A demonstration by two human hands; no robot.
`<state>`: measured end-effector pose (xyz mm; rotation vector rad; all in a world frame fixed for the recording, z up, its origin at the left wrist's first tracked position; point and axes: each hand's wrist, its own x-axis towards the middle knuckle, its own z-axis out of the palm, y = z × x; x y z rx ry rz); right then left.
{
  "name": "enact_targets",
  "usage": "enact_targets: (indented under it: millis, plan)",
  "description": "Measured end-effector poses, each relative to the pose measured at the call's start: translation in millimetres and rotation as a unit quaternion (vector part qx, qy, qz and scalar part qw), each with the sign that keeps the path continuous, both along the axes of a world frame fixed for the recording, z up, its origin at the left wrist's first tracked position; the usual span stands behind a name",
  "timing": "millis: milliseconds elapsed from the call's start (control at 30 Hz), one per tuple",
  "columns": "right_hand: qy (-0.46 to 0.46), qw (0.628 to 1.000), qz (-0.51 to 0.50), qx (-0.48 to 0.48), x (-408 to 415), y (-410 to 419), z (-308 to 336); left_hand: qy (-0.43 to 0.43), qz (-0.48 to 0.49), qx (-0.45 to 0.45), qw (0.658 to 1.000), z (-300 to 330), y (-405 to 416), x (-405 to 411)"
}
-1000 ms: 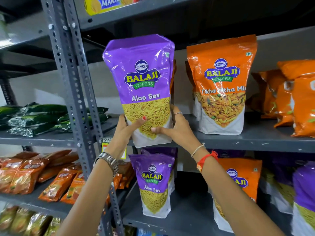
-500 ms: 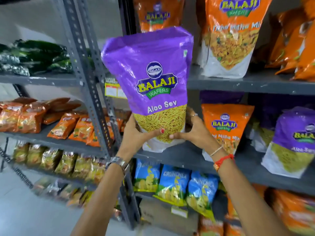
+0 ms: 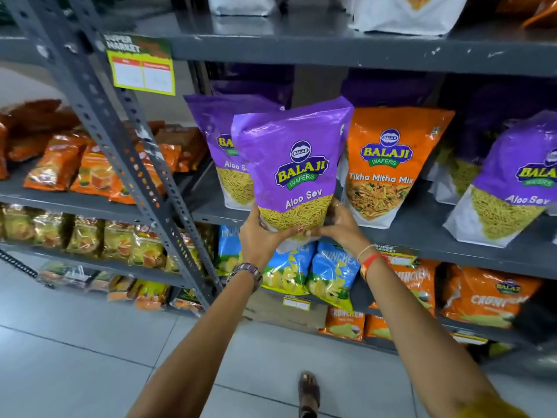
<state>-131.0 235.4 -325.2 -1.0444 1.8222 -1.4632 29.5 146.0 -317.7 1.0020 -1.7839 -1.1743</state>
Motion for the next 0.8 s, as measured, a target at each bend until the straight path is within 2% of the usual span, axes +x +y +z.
enact_targets:
  millis: [133, 467, 567, 633, 667, 733, 800]
  plan:
    - [-0.022, 1.000, -0.020, 0.010, -24.8, -17.7, -7.3, -0.020, 0.039, -0.008, 0.999, -7.1, -4.1, -33.2]
    - [0.001, 1.000, 0.003, 0.031, -48.1, -46.6, -14.8, -0.051, 0.074, 0.001, 0.996, -23.9, -26.7, -74.0]
    - [0.025, 0.999, -0.016, 0.019, -41.9, -40.3, -20.2, 0.015, 0.043, 0.015, 0.999, -26.9, -21.4, -76.4]
    - [0.022, 0.997, -0.074, -0.014, -38.1, -24.6, -18.1, 0.072, 0.071, -0.015, 0.995, -31.5, -6.7, -75.6]
    - [0.037, 0.989, -0.133, -0.046, -37.7, -15.6, -17.5, 0.085, 0.096, -0.052, 0.990, -36.0, 4.1, -75.6]
    - [0.083, 0.941, -0.311, -0.105, -38.9, 4.0, -14.0, 0.091, 0.089, -0.132, 0.983, -42.9, 28.2, -77.8]
    - [0.084, 0.877, -0.454, -0.132, -51.2, 17.1, -14.5, 0.063, -0.023, -0.173, 0.983, -48.4, 44.5, -88.7]
